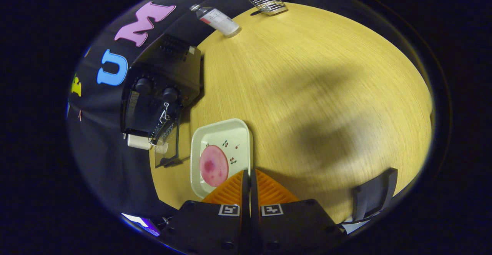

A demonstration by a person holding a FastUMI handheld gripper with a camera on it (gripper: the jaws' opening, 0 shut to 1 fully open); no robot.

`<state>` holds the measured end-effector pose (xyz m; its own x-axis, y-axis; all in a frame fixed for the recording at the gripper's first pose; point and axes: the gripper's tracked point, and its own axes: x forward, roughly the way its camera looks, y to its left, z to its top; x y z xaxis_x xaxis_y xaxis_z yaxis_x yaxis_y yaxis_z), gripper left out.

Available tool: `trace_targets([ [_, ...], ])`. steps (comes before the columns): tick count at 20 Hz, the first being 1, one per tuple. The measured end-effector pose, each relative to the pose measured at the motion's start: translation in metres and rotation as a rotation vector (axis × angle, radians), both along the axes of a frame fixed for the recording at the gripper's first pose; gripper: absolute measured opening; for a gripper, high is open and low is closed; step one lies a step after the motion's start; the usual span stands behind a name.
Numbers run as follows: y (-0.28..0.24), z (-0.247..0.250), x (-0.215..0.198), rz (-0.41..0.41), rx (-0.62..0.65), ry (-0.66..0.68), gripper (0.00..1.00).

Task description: Open the toaster oven, put the food inside, and close the toaster oven door.

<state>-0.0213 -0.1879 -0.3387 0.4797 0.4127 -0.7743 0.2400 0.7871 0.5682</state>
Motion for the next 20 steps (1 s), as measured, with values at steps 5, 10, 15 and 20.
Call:
trace_targets([
  [5,-0.02,0.026,-0.004,-0.095,0.054,-0.022,0.06],
  [10,-0.017,0.064,-0.007,-0.128,0.071,-0.06,0.06],
  [15,0.028,0.087,-0.004,-0.138,0.072,-0.083,0.06],
  [20,0.097,0.105,0.011,-0.164,0.089,-0.135,0.05],
])
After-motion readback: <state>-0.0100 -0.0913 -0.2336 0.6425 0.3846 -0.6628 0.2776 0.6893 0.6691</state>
